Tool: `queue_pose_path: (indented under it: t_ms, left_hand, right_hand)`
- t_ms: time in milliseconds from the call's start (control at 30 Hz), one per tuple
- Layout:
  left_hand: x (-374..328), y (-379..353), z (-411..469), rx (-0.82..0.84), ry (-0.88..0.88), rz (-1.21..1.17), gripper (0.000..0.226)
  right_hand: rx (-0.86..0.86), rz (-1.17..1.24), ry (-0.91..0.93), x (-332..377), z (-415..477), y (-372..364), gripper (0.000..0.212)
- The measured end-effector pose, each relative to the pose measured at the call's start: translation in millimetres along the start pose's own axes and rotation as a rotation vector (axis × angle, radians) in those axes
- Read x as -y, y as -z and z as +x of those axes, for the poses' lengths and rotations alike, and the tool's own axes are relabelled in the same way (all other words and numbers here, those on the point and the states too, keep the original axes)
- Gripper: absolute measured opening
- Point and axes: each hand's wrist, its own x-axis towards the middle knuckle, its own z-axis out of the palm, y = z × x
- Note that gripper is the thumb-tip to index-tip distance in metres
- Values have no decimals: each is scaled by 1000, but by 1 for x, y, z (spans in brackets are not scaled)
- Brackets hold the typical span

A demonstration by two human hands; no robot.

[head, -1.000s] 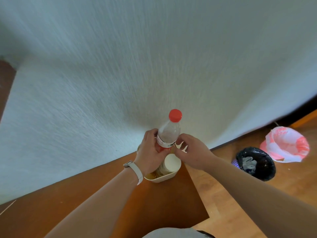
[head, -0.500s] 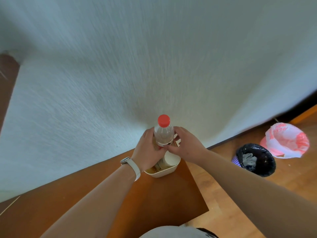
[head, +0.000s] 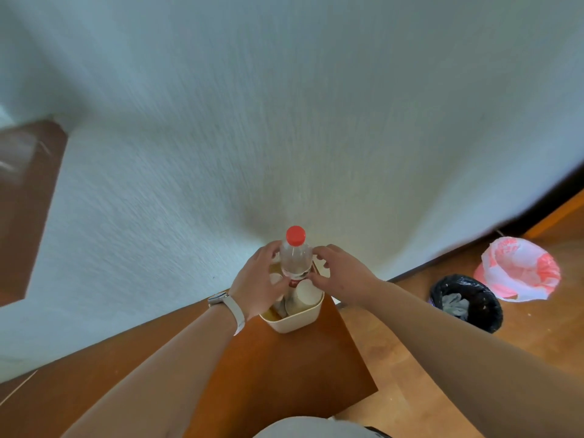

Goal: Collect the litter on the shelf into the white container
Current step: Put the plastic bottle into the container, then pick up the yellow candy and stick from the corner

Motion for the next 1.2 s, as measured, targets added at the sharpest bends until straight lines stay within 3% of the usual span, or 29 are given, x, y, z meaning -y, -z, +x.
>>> queue_pose_path:
  t_ms: [133,267,500,800,1200]
  left_hand:
    - [0,19,-19,-38,-10,103,61]
    - [6,32,-43,-77,-92,258,47]
    - [29,45,-90,-143,-144,480,40]
    - [77,80,-160,-172,61,543,50]
    - [211,155,-283,-305,270,498,44]
  right_hand:
    - [-83,-125,40,4,-12,11,43]
    - [-90,-324,229,11,-29,13,33]
    - [-62,-340,491,48,-39,-5,37]
    - [91,-445,696,117,-28,-50,46]
    - [240,-567,832,262,-14,-174,48]
